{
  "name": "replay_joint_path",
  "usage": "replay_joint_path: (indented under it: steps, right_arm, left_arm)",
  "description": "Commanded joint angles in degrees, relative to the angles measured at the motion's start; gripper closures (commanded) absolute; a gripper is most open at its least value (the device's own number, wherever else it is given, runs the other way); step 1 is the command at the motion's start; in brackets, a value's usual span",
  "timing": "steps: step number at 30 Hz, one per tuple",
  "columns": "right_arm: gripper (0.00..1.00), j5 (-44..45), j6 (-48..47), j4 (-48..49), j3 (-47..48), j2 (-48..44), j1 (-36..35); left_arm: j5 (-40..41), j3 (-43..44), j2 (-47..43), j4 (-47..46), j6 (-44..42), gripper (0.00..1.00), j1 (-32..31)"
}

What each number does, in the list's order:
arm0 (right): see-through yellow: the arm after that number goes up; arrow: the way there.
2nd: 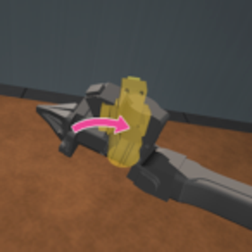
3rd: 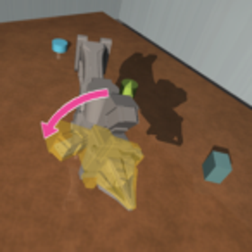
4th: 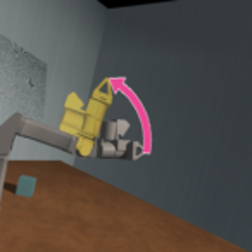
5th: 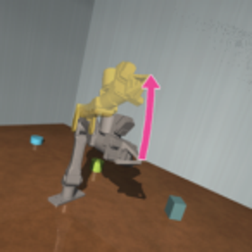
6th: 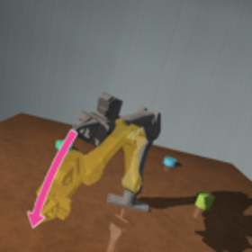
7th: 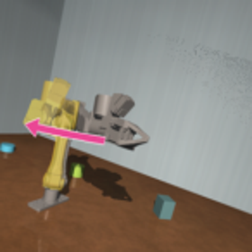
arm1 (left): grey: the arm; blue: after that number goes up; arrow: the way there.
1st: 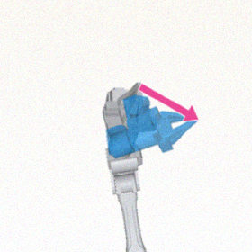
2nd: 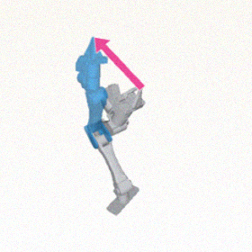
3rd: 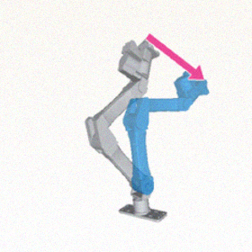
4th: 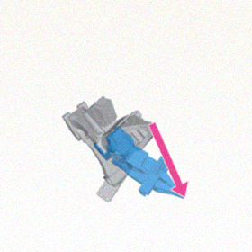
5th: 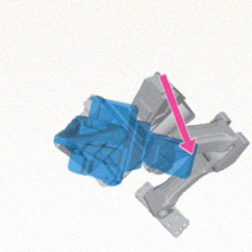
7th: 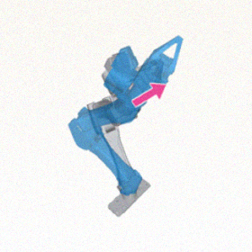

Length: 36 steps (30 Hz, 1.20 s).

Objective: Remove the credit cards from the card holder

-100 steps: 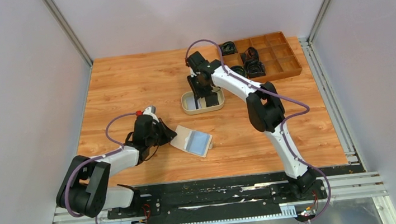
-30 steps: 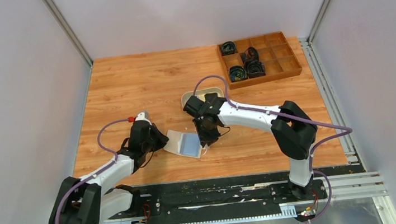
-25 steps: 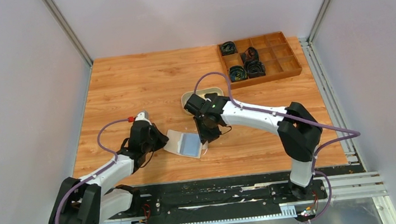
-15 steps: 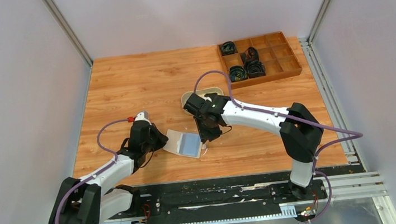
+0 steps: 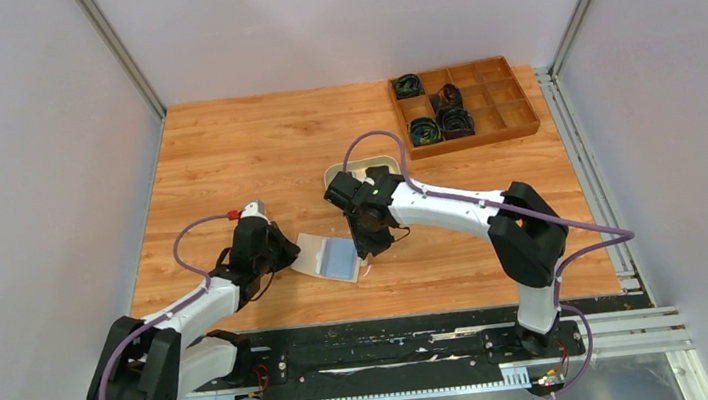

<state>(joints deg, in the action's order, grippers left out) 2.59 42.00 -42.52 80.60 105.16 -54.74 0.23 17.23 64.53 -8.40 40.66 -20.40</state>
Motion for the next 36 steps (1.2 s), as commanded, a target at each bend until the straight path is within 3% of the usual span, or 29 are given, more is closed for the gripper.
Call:
replay_joint_path:
  steps: [1, 14, 25, 36]
  right_arm:
    - [0.69, 0.4, 0.0, -0.1, 1.6, 1.2, -0.9]
    - [0.79, 0.9, 0.1, -0.2, 1.5, 1.8, -0.9]
    - [1.0, 1.1, 0.0, -0.1, 1.3, 2.1, -0.9]
    - [1.0, 3.4, -2.6, 0.6, -0.1, -0.4, -0.3]
  left_arm:
    - [1.2, -0.7, -0.3, 0.3, -0.3, 1.0, 0.3]
    - [1.4, -0.7, -0.4, 0.3, -0.4, 1.0, 0.3]
    - [1.4, -1.3, -1.0, 0.3, -0.1, 1.0, 0.3]
    - [-0.8, -0.4, -1.7, 1.0, -0.5, 1.0, 0.3]
